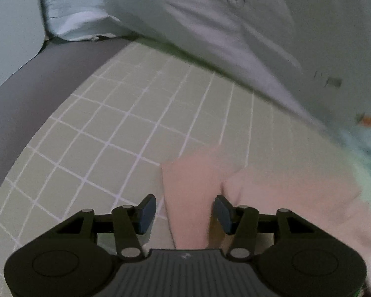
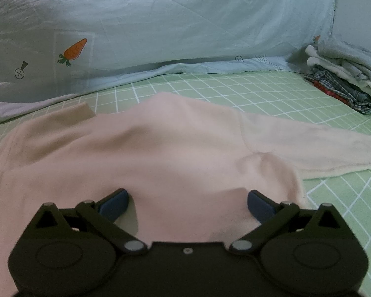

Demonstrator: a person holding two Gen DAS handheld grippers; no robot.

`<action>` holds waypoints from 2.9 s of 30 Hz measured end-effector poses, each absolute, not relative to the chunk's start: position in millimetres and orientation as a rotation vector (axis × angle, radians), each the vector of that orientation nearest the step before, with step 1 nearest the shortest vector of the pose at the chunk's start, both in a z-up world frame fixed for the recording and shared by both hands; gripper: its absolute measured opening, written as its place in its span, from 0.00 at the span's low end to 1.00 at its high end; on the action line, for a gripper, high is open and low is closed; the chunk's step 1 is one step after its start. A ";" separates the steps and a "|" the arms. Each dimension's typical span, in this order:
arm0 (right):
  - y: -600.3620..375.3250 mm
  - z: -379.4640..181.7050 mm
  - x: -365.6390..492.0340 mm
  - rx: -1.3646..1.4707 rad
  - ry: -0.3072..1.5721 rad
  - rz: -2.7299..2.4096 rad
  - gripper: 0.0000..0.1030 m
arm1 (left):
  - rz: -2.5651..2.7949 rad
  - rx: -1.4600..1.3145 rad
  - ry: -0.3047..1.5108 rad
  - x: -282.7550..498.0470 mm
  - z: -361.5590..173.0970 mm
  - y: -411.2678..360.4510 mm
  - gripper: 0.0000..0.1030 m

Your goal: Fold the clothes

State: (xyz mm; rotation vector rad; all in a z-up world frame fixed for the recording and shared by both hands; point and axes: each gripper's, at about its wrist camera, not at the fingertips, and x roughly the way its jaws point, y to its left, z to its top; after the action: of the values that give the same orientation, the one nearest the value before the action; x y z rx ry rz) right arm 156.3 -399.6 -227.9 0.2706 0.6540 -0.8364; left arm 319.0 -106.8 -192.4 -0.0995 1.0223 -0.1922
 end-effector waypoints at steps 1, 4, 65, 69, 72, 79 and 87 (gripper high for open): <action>-399.7 -227.8 156.4 0.271 0.654 -0.836 1.00 | -0.199 -0.067 1.016 317.4 -190.6 -109.1 0.51; -399.4 -228.1 156.4 0.270 0.654 -0.837 1.00 | -0.197 -0.015 1.011 317.7 -188.8 -111.6 0.25; -485.3 -190.0 49.2 0.354 0.747 -0.630 1.00 | -0.277 0.092 0.880 76.5 -82.4 -223.0 0.97; -521.6 -182.6 43.9 0.325 0.746 -0.662 1.00 | -0.297 0.064 0.870 72.6 -79.5 -250.3 1.00; -544.2 -178.0 53.7 0.287 0.723 -0.649 1.00 | -0.318 0.077 0.869 77.7 -84.5 -271.5 1.00; -584.4 -180.9 115.5 0.199 0.749 -0.540 1.00 | -0.260 0.057 0.909 119.5 -103.0 -300.9 1.00; -611.5 -202.6 191.5 0.193 0.817 -0.258 0.81 | -0.132 0.071 1.037 179.5 -147.5 -305.8 1.00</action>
State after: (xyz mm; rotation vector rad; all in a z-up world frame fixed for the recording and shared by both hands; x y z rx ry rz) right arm 191.5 -611.5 -202.6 0.1932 0.8169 -0.2575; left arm 179.5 -305.8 -147.5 0.0710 1.0372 -0.1319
